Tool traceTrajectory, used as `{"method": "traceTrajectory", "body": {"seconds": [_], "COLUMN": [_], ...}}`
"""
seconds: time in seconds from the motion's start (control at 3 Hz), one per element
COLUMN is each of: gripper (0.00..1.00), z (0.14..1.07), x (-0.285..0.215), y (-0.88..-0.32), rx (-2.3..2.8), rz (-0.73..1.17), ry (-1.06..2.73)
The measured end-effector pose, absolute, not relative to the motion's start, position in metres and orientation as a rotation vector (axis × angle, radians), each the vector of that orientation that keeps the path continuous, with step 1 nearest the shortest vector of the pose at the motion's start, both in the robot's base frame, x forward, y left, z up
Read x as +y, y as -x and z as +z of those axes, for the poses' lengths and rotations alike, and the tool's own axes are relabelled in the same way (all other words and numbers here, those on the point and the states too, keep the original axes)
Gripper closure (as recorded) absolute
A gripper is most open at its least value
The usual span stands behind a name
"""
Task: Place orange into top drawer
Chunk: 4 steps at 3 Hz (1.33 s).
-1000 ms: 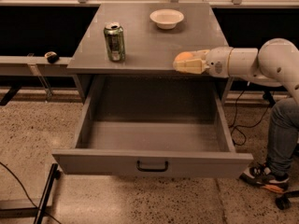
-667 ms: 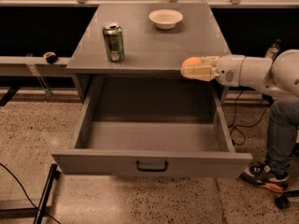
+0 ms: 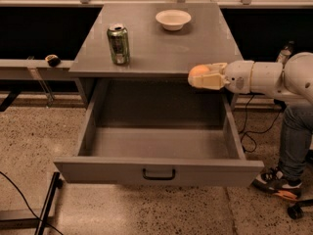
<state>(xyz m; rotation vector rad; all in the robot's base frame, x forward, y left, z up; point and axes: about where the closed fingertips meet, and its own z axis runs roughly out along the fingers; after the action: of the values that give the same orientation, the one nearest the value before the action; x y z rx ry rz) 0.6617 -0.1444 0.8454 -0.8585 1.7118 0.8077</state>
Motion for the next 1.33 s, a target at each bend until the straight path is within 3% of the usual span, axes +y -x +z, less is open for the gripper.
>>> {"method": "traceTrajectory", "body": {"seconds": [1.0,1.33], "gripper": [1.00,1.00], "z": [0.780,0.761], "x": [-0.153,-0.148], "y": [-0.616,-0.617], "rx": [1.724,1.746], "rz": [0.961,0.868], "ry": [1.218,1.280]}}
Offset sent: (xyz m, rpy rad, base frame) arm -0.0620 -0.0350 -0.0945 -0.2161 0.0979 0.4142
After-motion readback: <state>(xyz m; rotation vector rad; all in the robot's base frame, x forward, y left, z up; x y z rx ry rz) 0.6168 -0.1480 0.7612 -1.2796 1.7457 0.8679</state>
